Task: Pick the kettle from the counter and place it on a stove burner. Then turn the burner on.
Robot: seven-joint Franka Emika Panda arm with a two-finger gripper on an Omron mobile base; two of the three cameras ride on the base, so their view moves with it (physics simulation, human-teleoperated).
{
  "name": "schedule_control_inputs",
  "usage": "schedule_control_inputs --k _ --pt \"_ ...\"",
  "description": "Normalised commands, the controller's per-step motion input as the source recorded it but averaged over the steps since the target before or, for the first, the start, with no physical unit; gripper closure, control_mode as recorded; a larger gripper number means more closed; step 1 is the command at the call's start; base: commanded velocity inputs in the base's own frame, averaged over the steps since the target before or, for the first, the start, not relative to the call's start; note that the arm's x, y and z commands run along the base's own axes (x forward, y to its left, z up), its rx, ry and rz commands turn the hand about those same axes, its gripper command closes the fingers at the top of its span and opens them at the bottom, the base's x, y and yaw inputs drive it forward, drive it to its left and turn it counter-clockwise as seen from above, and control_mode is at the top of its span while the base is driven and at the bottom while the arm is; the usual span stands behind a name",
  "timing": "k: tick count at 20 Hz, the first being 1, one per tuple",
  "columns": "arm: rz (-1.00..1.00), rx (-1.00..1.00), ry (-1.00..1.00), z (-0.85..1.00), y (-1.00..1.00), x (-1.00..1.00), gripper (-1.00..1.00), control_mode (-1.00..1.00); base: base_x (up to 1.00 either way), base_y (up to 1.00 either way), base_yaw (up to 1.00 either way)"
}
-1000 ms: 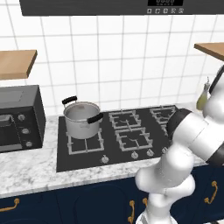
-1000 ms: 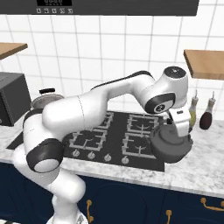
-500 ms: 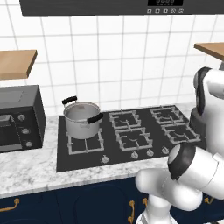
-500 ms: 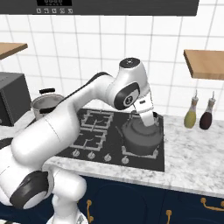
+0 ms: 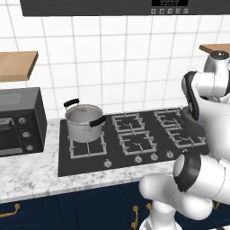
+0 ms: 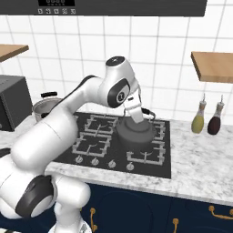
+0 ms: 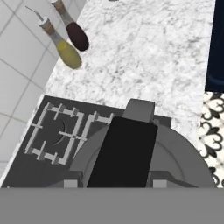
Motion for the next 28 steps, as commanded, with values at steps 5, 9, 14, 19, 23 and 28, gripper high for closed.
schedule_control_inputs --k 5,9,14,19,23,28 --pt "0.00 0.00 0.02 0.00 0.02 0.44 1.00 -1.00 0.00 0.00 0.00" --pt "0.00 0.00 0.03 0.00 -0.01 0.41 1.00 -1.00 0.00 0.00 0.00" --pt "0.00 0.00 0.04 -0.04 -0.07 0.39 1.00 -1.00 0.00 0.00 0.00" --pt "0.00 0.00 0.02 -0.08 -0.11 0.01 1.00 -1.00 0.00 0.00 0.00" --pt "0.00 0.00 0.00 -0.24 -0.15 0.00 1.00 -1.00 0.00 0.00 0.00" --pt "0.00 0.00 0.00 -0.38 -0.08 0.00 1.00 -1.00 0.00 0.00 0.00"
